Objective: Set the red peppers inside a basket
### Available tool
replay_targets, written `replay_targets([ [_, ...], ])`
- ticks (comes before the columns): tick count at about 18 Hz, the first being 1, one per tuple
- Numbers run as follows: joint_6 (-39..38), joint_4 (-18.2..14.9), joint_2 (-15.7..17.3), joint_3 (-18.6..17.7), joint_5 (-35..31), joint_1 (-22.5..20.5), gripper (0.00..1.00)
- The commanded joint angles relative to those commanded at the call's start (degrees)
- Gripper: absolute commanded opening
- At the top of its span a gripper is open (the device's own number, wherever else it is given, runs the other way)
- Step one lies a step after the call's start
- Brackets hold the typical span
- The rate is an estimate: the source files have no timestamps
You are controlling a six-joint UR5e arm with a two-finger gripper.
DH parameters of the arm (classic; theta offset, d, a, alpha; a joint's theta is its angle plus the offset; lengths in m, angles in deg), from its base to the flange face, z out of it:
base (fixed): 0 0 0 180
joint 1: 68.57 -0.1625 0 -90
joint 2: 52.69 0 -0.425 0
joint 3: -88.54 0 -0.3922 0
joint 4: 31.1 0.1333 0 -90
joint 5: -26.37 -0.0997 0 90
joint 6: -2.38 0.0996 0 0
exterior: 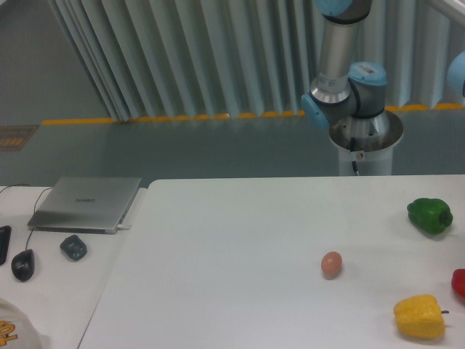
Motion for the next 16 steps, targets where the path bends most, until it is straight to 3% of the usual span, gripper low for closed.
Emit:
replay_targets([
  [7,0.1,0.5,1.0,-2.0,2.5,2.2,1.00],
  [9,-0.4,0.8,1.0,-3.2,5.1,2.3,1.00],
  [12,-5.3,5.0,1.1,-5.7,14.2,1.0,1.00],
  [16,-3.4,8.6,0.7,-4.2,7.9,3.1,1.00],
])
